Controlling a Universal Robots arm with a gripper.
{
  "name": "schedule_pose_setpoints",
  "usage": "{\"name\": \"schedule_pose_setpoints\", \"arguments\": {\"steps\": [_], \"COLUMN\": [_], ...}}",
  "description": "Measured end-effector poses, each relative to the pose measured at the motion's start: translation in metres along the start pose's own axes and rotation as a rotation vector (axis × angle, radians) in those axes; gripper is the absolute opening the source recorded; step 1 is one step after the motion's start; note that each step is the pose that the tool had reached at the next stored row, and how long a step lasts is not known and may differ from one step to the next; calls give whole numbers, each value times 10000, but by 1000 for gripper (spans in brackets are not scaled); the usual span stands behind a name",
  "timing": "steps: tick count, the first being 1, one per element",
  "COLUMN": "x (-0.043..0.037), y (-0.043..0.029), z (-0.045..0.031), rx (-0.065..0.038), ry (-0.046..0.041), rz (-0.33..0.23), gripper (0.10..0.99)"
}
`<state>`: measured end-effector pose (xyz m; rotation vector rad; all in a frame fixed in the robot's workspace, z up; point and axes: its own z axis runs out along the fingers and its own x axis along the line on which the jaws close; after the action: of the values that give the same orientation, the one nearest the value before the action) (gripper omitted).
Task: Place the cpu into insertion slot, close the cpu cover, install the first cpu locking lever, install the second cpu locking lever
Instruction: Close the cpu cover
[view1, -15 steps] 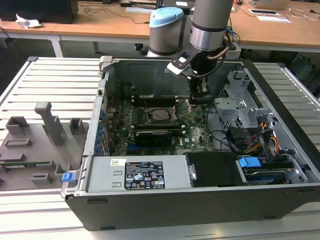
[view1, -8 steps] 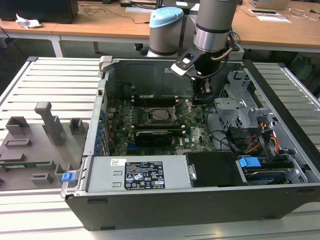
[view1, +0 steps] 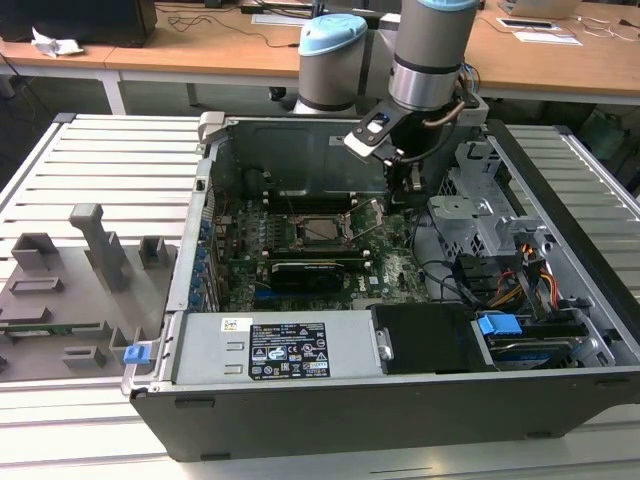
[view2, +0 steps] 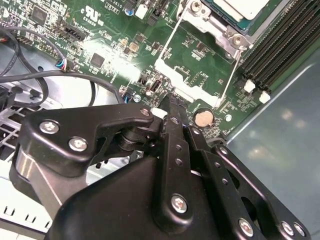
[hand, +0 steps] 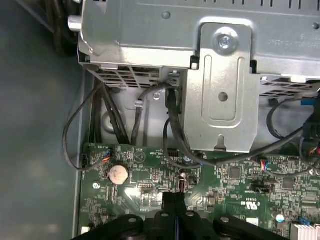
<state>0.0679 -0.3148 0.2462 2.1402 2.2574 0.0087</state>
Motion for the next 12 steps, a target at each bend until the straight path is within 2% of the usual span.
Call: {"name": "schedule_pose_setpoints", "arguments": {"steps": [12], "x": [6], "y": [-98], "z": [9], "rx": [-1], "ry": [1], "rz": [0], "gripper": [106]}}
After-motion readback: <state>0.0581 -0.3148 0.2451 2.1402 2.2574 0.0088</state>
